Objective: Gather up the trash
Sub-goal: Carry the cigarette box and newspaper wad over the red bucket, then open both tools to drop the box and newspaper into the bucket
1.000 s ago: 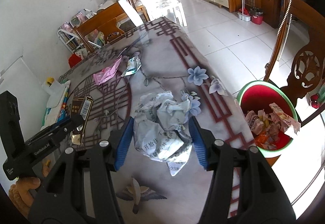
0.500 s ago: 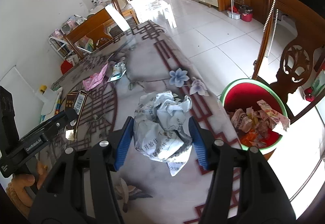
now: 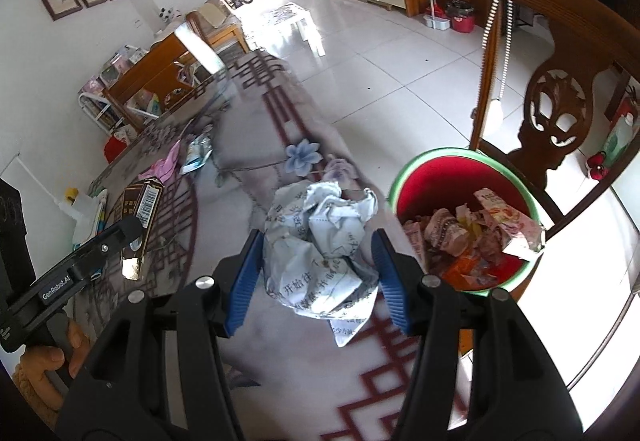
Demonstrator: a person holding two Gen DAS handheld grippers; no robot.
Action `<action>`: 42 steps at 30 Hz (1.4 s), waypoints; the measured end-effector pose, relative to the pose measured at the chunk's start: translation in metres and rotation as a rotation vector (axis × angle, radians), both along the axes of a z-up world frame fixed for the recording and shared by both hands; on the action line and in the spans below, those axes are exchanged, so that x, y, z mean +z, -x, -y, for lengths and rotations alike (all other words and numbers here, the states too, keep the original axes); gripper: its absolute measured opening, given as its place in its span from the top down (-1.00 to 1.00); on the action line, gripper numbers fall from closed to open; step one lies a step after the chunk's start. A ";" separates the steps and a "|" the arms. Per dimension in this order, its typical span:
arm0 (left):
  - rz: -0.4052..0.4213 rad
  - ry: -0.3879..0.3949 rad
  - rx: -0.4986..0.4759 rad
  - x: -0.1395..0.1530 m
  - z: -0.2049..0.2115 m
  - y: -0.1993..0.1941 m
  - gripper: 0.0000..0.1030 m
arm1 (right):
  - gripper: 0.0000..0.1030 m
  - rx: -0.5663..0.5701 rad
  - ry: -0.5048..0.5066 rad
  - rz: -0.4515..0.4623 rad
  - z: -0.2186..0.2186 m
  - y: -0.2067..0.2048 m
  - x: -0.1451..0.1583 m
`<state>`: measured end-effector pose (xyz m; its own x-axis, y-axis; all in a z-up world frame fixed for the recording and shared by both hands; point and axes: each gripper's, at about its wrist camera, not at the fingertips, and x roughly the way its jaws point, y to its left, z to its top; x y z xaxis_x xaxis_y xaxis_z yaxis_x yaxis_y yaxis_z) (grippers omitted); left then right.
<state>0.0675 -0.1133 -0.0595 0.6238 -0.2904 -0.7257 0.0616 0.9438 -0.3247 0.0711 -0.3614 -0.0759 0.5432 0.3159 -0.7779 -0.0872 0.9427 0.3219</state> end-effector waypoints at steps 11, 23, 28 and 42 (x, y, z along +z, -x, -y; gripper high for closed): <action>-0.037 0.002 -0.138 -0.015 0.089 -0.029 0.21 | -0.06 -0.145 -0.027 -0.022 0.098 -0.011 -0.005; -0.124 0.024 -0.268 -0.050 0.197 -0.080 0.21 | -0.09 -0.153 -0.081 -0.071 0.167 -0.050 -0.027; -0.136 0.016 -0.276 -0.056 0.218 -0.088 -0.20 | -0.24 -0.123 -0.115 -0.092 0.177 -0.063 -0.035; -0.138 -0.074 -0.031 -0.058 0.138 -0.083 -0.55 | -0.60 -0.067 -0.186 -0.127 0.165 -0.088 -0.046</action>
<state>0.1508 -0.2517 -0.1179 0.5087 -0.2501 -0.8238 0.0505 0.9639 -0.2614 0.1591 -0.5265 -0.1218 0.4689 0.4268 -0.7733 0.0255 0.8686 0.4949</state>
